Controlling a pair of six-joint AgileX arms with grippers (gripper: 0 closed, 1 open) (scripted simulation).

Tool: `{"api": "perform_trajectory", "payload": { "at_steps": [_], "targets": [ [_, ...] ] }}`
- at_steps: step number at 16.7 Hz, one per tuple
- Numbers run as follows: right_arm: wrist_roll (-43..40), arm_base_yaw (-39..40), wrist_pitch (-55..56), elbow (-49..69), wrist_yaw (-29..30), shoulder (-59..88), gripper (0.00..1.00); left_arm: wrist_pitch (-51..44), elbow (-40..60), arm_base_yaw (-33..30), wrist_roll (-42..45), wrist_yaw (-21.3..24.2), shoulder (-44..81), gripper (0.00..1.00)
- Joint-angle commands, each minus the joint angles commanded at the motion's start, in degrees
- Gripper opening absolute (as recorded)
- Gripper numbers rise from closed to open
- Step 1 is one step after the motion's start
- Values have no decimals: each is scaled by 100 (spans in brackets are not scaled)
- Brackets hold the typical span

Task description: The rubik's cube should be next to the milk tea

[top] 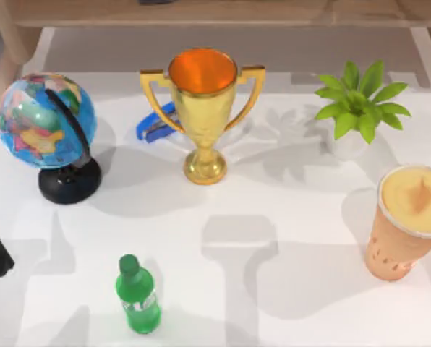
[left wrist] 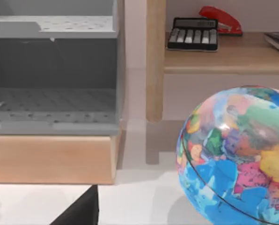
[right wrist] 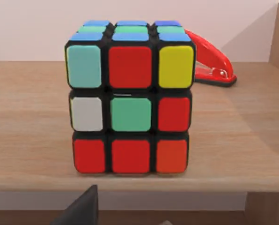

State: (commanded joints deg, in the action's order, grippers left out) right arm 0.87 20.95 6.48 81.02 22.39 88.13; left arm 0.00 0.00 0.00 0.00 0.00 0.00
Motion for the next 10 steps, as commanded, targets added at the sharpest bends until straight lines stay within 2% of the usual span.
{"api": "perform_trajectory", "payload": {
  "at_steps": [4,10],
  "targets": [
    [9,228,71,881,244,932,100,0,0,0,0,0,0,100],
    [11,229,75,960,263,1027,100,0,0,0,0,0,0,100]
  ]
}}
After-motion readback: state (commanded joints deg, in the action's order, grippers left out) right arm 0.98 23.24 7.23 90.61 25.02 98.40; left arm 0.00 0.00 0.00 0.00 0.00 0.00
